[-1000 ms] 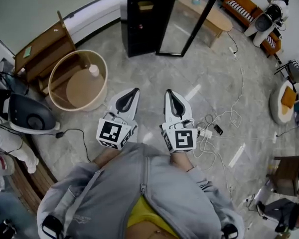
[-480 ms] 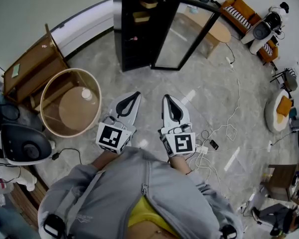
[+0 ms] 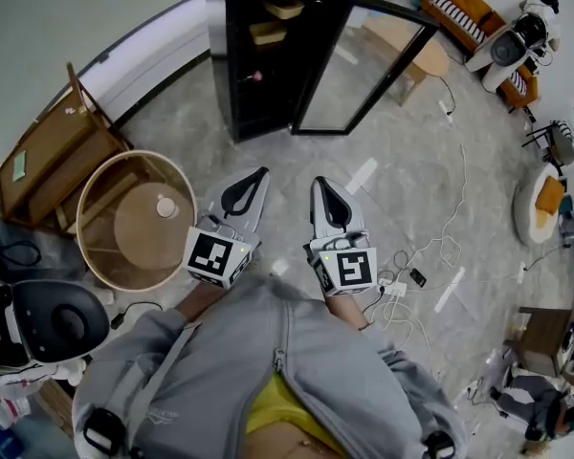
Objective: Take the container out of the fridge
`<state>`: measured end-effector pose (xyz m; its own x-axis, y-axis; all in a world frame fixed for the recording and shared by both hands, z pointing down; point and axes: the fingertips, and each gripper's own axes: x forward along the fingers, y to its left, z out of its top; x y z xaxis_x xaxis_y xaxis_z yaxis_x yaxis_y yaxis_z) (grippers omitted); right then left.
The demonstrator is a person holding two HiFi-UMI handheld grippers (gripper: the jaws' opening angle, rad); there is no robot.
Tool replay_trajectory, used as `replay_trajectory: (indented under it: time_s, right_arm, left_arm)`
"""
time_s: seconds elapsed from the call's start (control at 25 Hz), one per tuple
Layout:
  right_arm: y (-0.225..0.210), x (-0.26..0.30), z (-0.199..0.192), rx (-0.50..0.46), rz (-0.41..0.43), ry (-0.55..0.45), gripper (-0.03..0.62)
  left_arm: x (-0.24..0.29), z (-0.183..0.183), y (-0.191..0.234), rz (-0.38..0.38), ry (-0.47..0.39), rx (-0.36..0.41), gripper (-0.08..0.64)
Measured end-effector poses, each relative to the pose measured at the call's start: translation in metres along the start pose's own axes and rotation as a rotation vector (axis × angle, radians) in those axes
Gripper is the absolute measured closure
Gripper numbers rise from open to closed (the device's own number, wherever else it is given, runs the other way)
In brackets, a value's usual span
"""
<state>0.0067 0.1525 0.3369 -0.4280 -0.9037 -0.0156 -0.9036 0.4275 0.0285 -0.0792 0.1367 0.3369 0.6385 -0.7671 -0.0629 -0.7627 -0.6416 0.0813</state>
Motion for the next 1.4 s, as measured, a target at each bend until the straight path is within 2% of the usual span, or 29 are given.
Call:
replay_trajectory:
  time_s: [0.4,0.72,0.84,1.0,1.4]
  right_arm:
    - [-0.026,0.056,-0.017,0.018,-0.019,0.016,0.592]
    - [-0.062,0.121,-0.008,-0.014,-0.002,-0.031,0.592]
    - [-0.084,0.153,-0.008,-0.033,0.001,-0.045,0.591]
    - [-0.120,0.203,-0.011,-0.031,0.019,-0.043,0.533]
    - [-0.204,0.313,-0.020,-0.044,0.110,-0.025,0.478]
  left_arm:
    - [0.042,-0.006,0.040,-0.017,0.026,-0.025,0.557]
    - [0.092,-0.002,0.081,0.004,0.008,-0.030,0.557]
    - [0.119,-0.001,0.099,0.022,0.003,-0.019,0.557]
    - [0.164,0.000,0.125,0.044,-0.003,-0.012,0.557]
    - [0.286,-0.005,0.176,0.114,0.006,-0.016,0.557]
